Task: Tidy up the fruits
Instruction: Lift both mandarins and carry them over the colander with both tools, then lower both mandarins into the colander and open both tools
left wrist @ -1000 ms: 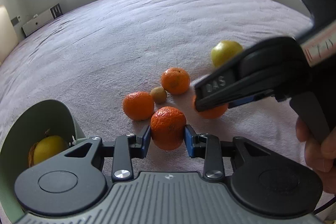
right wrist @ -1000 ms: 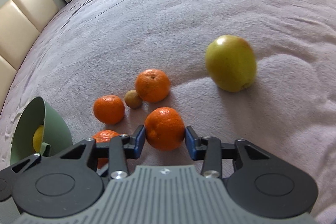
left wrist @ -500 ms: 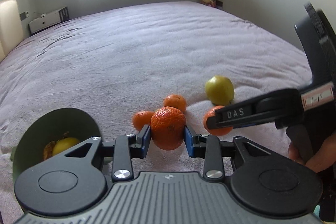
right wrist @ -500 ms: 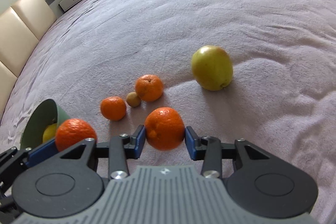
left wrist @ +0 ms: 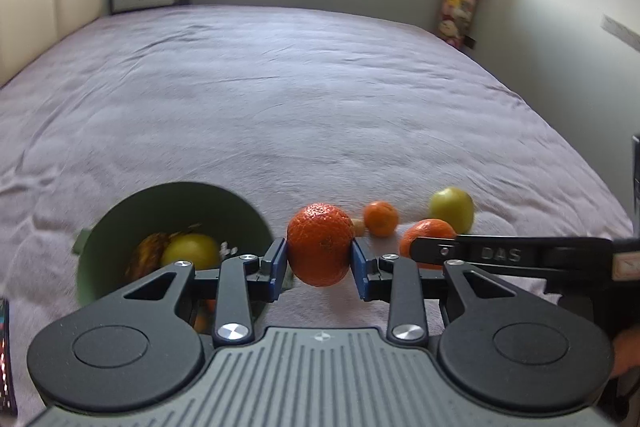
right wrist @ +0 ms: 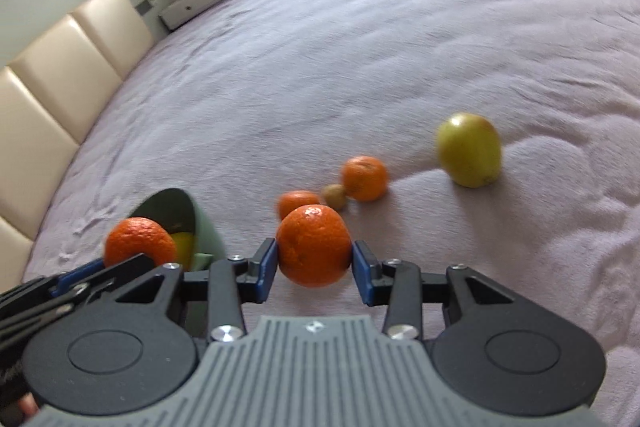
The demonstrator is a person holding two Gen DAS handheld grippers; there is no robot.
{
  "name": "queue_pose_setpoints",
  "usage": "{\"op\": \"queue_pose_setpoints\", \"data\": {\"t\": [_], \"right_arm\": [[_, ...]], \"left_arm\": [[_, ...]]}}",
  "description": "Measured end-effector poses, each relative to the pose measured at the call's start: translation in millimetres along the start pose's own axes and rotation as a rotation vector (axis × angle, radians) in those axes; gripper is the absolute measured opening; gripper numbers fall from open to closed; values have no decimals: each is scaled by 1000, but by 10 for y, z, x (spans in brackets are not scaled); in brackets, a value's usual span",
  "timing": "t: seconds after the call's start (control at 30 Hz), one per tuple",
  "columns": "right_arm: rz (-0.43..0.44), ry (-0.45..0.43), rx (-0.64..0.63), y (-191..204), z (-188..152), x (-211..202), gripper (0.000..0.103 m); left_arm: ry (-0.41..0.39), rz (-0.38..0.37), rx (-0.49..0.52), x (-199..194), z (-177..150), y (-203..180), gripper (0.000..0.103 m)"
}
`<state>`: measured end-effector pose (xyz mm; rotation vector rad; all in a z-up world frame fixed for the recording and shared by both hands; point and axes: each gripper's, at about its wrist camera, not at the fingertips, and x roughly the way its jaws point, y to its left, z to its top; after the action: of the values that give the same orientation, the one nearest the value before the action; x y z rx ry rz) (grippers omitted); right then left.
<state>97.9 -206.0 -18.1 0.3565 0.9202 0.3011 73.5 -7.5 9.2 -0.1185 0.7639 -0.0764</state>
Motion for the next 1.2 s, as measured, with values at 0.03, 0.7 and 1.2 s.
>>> {"op": "queue_pose_setpoints", "data": {"t": [0.03, 0.7, 1.2], "right_arm": [[14, -4, -6, 44, 6, -13, 38], [152, 60, -305, 894, 80, 191, 37], [186, 230, -572, 1357, 72, 649, 37]], "left_arm": [[3, 8, -19, -14, 9, 57, 38], [116, 46, -335, 44, 13, 960, 38], [201, 46, -478, 250, -71, 1318, 38]]}}
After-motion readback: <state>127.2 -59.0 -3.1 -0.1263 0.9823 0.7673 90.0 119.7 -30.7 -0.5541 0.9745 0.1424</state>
